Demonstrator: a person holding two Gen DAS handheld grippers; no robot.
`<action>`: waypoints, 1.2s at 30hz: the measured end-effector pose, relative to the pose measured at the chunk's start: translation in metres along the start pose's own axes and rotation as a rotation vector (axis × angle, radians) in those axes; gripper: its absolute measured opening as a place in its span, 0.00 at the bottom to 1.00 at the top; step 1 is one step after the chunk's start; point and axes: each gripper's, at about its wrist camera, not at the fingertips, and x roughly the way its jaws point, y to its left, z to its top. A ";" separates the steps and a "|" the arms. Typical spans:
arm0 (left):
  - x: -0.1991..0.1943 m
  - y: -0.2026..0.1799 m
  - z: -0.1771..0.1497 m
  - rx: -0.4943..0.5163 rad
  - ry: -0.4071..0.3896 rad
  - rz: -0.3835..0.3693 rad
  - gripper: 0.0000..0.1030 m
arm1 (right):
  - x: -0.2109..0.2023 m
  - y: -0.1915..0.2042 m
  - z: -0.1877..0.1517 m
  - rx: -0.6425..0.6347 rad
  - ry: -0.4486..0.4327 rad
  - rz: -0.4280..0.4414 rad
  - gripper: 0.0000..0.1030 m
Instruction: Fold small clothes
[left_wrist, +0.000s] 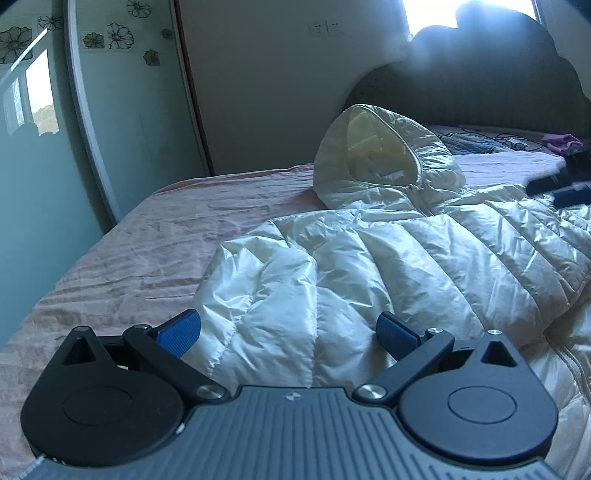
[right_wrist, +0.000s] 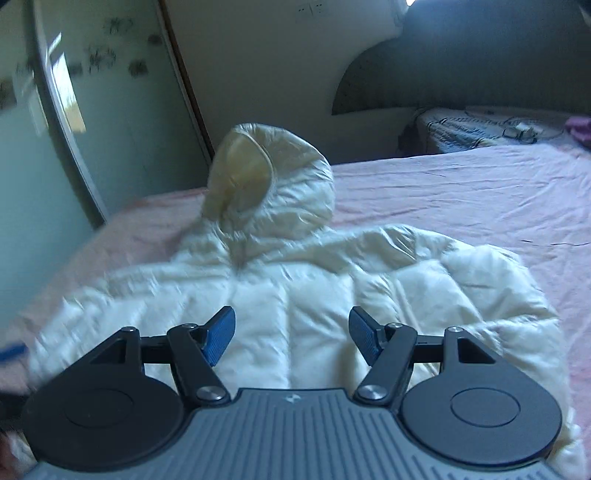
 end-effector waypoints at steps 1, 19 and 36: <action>0.001 0.000 -0.001 0.002 -0.006 -0.001 0.99 | 0.004 0.002 0.005 0.026 0.001 0.018 0.66; 0.017 -0.001 -0.019 -0.017 0.006 -0.042 1.00 | 0.150 0.066 0.100 -0.091 -0.086 -0.286 0.79; 0.025 0.004 -0.020 -0.049 0.027 -0.071 1.00 | 0.256 0.087 0.160 -0.423 -0.167 -0.418 0.80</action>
